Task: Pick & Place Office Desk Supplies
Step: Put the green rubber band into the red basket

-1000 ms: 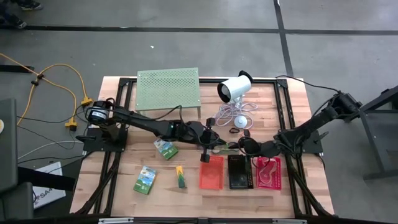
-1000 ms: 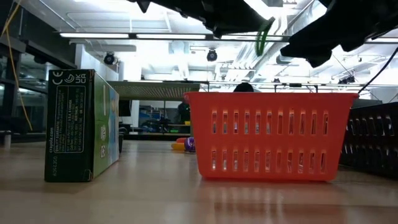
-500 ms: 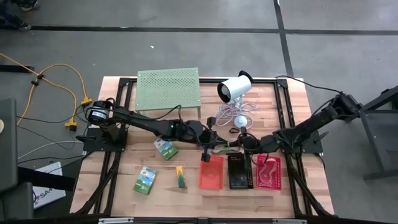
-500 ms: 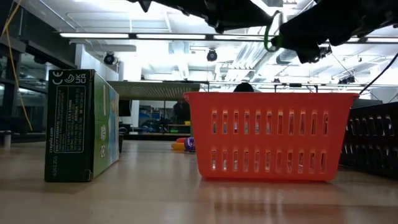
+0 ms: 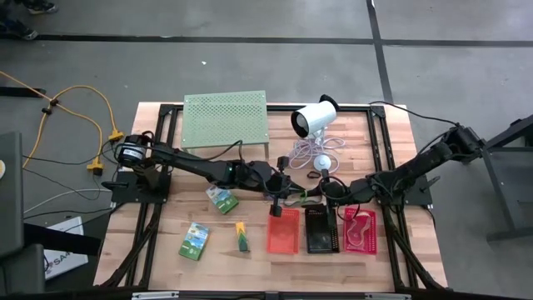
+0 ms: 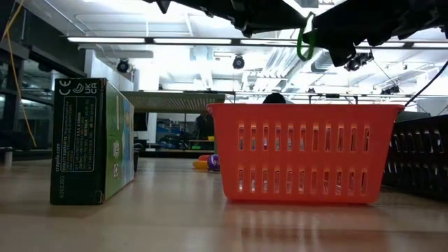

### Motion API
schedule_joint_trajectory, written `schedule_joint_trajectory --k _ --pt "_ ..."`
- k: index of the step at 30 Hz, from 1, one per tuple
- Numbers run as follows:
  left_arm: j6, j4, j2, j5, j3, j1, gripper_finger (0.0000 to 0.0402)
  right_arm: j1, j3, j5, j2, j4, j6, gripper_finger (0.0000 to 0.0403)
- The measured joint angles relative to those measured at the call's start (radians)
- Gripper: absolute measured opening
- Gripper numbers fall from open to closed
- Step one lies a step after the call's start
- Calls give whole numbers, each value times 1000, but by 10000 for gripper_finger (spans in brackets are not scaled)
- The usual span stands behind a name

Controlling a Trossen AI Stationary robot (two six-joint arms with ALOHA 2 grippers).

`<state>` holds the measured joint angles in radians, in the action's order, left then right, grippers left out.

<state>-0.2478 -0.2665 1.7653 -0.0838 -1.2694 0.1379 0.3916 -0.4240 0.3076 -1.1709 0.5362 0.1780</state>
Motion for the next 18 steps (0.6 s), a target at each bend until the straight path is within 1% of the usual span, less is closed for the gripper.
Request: schedule_joint_trajectory --k 3,6,16,18 --pt "0 0 0 0 0 0 1 0 0 1 0 1 0 140" --pt "-6 0 0 0 0 0 1 0 0 1 0 2 0 124" --pt "-17 0 0 0 0 0 1 0 0 -28 0 13 -26 39" --pt "-17 0 -1 0 0 0 1 0 0 -47 0 16 -33 22"
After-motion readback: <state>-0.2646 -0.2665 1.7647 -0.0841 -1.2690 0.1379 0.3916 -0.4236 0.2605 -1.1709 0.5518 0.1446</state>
